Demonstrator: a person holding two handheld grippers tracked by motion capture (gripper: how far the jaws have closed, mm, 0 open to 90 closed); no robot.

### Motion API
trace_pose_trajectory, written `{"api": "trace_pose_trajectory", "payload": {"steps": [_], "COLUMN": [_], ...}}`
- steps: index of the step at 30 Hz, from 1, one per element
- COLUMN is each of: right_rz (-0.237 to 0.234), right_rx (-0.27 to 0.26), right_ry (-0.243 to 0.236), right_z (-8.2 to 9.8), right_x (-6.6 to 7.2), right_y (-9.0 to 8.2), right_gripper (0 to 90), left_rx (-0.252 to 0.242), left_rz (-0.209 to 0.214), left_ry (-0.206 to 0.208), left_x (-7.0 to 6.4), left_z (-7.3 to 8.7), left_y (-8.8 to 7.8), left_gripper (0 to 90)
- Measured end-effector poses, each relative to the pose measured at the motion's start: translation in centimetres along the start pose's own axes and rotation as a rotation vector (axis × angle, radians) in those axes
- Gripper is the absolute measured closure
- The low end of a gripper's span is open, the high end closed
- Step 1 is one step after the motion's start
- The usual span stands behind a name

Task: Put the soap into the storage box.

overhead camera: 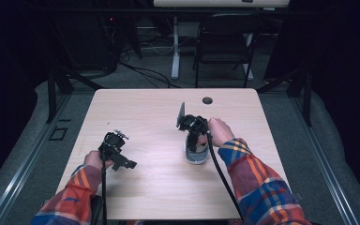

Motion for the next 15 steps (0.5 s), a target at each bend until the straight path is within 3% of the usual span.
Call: {"api": "trace_pose_trajectory", "payload": {"steps": [15], "right_rz": [-0.005], "right_rx": [0.005], "right_ry": [-0.014], "right_z": [0.09], "right_x": [-0.02], "right_y": [0.79], "right_gripper": [24.2], "left_rx": [0.002], "left_rz": [-0.002], "left_ry": [0.0], "left_x": [0.03], "left_z": [0.01], "left_y": [0.01], "left_gripper": [0.9]}}
Point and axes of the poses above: each handheld gripper's, and its own axes: y roughly forward along the jaws, z roughly out of its underside, x roughly to its left, the point moved 8 cm from there along y, roughly forward along the jaws, and after that the axes turned 2 degrees about x, right-handed, at the moved point
